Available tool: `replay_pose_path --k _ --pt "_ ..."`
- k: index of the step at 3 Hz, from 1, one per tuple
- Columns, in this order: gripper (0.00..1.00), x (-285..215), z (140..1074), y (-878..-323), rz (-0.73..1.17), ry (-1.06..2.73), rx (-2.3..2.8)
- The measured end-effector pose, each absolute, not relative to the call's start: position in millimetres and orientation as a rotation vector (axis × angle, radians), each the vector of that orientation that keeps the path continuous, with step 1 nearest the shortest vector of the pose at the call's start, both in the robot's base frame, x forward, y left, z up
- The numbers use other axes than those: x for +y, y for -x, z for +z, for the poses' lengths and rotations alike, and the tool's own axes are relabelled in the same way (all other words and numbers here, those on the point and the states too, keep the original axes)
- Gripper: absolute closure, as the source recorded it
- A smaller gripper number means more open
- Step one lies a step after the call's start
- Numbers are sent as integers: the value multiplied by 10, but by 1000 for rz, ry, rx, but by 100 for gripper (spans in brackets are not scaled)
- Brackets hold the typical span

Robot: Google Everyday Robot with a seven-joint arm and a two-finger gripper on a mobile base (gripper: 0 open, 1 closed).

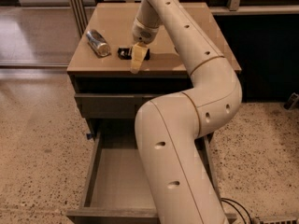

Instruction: Place rxbar chocolate into middle drawer

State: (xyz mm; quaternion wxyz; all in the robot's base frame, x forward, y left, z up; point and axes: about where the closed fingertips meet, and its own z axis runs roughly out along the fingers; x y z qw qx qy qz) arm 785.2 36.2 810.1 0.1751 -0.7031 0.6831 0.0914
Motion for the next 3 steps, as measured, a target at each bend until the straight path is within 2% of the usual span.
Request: replay_pose_path --k 2,3 --pt "65 362 8101 -7852 259 1992 1936" --pt "63 362 8101 -7852 259 1992 1936"
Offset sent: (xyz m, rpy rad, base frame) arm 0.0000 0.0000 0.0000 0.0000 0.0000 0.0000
